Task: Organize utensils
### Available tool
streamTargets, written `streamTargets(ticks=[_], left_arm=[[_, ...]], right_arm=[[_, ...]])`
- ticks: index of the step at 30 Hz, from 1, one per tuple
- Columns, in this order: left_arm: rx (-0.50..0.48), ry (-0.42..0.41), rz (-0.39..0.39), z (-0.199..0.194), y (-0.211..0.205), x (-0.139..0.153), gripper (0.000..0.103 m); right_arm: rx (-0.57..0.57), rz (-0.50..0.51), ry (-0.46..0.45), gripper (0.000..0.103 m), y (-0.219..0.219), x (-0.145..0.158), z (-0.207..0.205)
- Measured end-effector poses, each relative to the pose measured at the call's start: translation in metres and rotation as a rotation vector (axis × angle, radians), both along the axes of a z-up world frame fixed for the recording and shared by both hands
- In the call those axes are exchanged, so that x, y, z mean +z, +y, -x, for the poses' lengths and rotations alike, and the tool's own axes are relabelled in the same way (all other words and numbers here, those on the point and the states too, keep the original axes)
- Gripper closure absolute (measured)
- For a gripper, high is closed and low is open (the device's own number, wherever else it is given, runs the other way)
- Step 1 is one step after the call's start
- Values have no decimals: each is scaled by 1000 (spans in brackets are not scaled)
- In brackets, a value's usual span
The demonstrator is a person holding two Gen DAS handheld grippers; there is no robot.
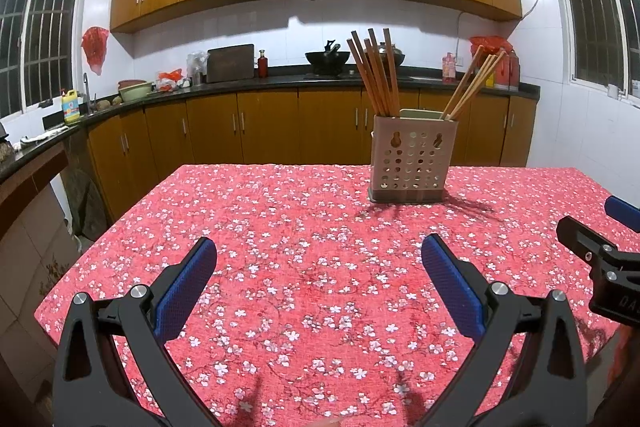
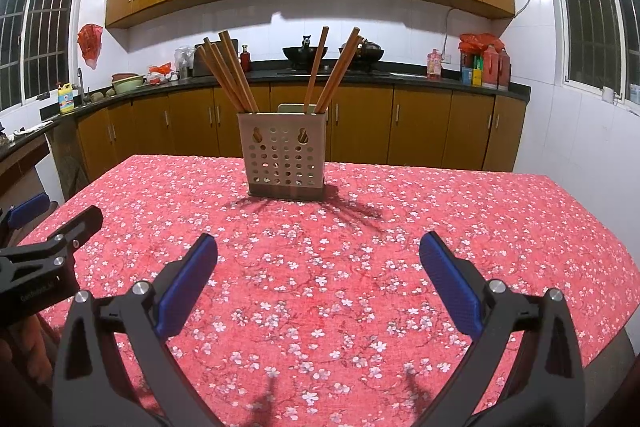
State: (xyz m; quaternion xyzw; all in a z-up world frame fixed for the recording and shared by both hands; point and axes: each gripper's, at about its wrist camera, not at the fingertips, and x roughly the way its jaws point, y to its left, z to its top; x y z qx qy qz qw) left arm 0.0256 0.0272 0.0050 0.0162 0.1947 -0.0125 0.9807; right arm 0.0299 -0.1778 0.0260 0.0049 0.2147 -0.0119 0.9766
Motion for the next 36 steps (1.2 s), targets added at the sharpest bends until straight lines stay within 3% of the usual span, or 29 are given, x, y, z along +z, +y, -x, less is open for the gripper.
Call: streamTargets(ticks=[36], left_arm=[[1,5,4,-1,-1,1,2]], right_arm=[[3,-4,8,4,-1,-4,0]])
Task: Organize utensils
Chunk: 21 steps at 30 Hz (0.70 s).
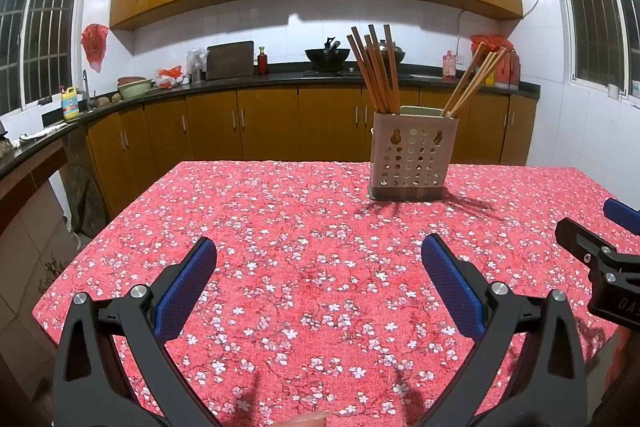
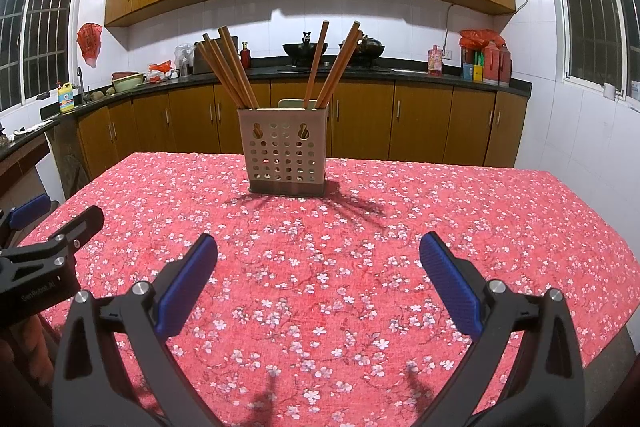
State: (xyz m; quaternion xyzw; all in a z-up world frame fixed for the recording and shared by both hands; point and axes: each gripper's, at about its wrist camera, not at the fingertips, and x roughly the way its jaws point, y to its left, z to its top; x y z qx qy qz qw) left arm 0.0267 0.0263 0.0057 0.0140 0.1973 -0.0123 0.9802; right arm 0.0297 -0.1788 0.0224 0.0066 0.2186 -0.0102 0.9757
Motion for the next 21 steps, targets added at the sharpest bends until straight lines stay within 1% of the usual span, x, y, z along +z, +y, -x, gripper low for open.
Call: streamTargets(ticks=[21], left_arm=[[-8,11,2,-1,1,-8,2]], right_arm=[[0,-2,3,4,0,-1,0]])
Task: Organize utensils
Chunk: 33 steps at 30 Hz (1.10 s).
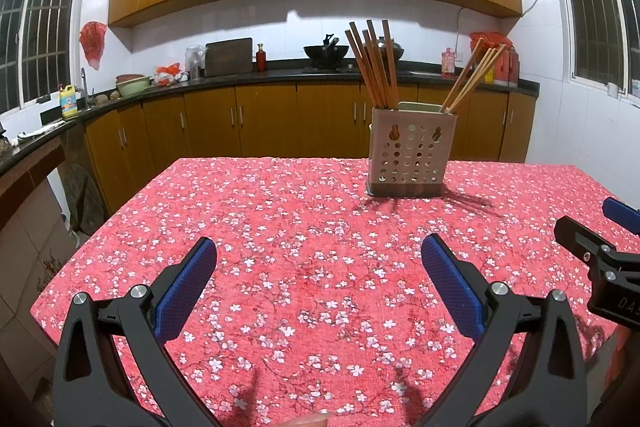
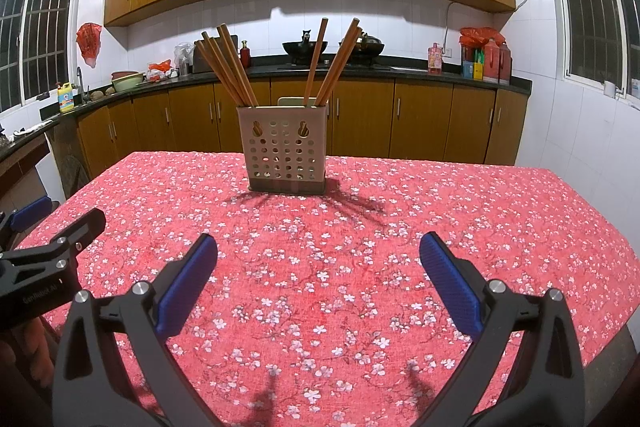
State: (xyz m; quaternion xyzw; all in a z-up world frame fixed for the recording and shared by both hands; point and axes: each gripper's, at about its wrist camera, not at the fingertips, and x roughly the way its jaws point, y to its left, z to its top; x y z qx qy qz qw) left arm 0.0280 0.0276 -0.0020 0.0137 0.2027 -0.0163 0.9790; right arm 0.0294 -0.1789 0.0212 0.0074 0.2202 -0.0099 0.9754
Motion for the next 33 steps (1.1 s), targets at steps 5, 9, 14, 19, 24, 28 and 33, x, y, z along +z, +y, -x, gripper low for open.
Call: streamTargets(ticks=[5,9,14,19,24,28,33], left_arm=[[0,1,0,0,0,0,2],[0,1,0,-1,1,0,2],[-1,1,1,-1,1,1,2],[0,3,2,-1,1,1,2],[0,7,4,-1,2,0,2],[1,8,4,-1,2,-1,2],[6,0,-4,1,2,-1,2]], right_arm=[[0,0,0,4,0,0,0],[0,-1,1,4,1,0,1],[0,-1,1,4,0,1,0],[0,-2,4,4,1,-2,1],[1,-2,7,4,2,-5,4],[1,-3,6,4,2,-4,3],[1,-3,8,4,0,-3,1]])
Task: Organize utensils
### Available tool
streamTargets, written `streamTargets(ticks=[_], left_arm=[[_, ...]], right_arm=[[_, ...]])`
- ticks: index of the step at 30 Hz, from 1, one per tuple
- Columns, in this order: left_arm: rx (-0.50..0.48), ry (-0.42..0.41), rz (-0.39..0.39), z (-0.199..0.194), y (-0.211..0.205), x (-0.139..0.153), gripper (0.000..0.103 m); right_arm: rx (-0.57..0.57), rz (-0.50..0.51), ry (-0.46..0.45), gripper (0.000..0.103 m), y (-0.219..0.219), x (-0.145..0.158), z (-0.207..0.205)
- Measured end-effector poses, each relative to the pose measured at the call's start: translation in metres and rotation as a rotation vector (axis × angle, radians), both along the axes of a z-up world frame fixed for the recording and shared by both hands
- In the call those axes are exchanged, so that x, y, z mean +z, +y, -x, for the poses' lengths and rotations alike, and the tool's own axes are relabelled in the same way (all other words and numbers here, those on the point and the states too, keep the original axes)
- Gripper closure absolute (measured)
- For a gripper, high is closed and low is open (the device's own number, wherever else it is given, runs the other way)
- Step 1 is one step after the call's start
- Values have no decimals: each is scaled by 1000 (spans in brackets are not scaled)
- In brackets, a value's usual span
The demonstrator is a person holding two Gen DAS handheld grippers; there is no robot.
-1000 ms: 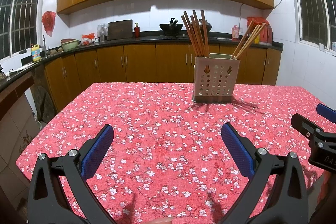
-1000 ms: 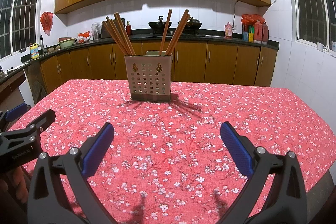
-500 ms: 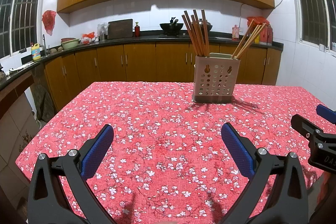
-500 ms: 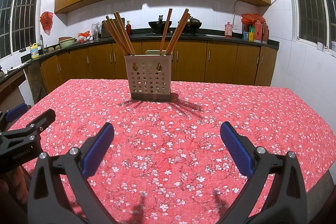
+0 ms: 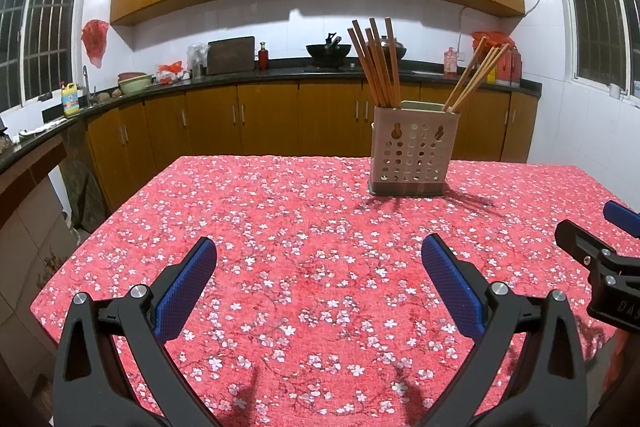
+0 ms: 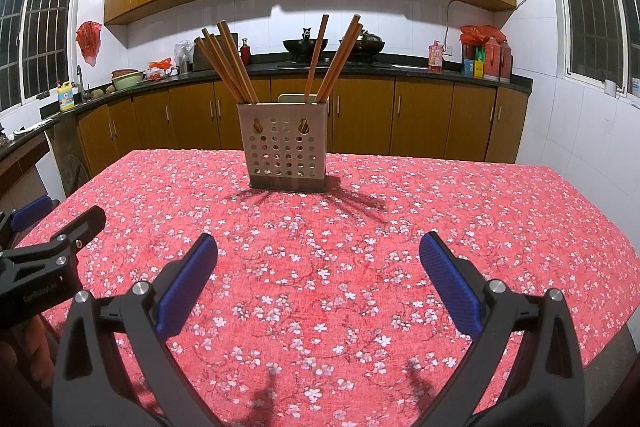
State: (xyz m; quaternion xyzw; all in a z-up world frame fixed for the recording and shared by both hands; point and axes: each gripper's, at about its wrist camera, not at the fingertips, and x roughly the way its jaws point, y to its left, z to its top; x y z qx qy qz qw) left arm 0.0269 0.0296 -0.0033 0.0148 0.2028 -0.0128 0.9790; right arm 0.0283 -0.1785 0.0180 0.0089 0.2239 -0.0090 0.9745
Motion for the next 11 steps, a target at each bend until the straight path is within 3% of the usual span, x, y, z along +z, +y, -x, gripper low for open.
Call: streamTargets(ticks=[11], left_arm=[[5,15,17,-4,2,3,2]], right_arm=[[1,0,1,4,-1,0,0]])
